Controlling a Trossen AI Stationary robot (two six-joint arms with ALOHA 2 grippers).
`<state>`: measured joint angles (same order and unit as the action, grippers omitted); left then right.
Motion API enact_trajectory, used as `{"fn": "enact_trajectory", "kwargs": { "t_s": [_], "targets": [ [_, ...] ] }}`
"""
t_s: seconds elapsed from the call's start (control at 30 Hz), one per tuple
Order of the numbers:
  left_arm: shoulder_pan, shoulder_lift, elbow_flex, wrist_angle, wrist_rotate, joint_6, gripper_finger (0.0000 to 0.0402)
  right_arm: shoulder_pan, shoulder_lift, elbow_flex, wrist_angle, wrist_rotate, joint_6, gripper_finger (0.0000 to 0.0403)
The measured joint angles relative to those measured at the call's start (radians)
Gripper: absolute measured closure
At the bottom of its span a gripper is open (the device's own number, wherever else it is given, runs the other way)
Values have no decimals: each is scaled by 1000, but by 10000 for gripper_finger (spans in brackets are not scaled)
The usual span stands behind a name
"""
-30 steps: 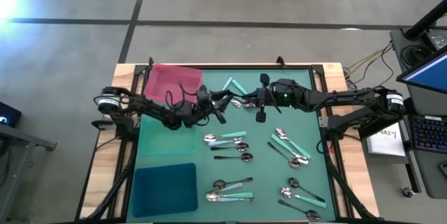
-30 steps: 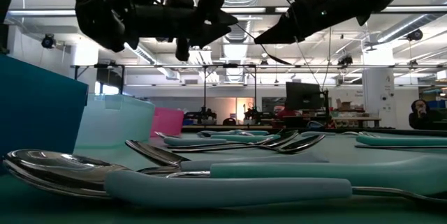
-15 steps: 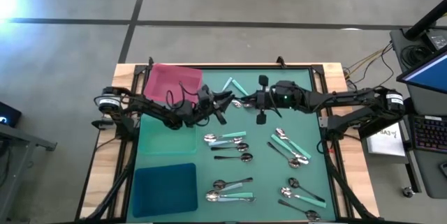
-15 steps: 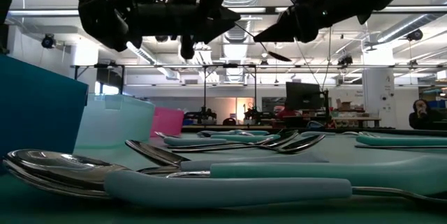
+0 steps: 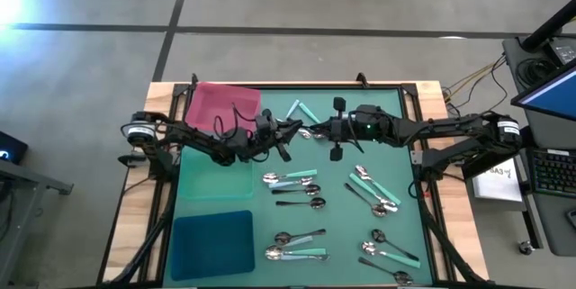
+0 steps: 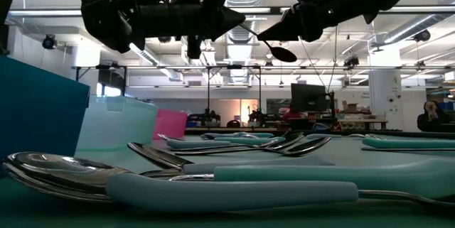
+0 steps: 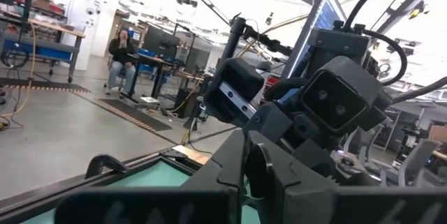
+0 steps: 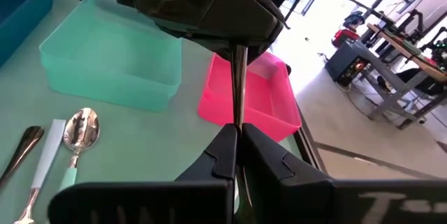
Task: Sort silverware by color (type)
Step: Put the black spoon into the green bin
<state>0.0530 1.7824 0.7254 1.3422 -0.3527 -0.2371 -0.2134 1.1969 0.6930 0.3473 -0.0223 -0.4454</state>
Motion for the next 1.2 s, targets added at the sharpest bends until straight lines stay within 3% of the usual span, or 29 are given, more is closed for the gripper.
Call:
{"fn": "enact_trajectory", "kwargs": {
  "t_s": [0.33,0.73,0.93,1.2],
  "targets": [
    [27,-1,0,2,29,0,401,0,0,0,3,7,7,387],
    [166,-18,-7,1,116,9,401,-1,0,2,5,13,34,278],
    [217,-34,-36,-30,211,-44,401,-1,0,2,-30,110,77,260],
    [233,-63,-30,-445,424,-127,401,-3,0,2,-178,265,152,259]
  ]
}}
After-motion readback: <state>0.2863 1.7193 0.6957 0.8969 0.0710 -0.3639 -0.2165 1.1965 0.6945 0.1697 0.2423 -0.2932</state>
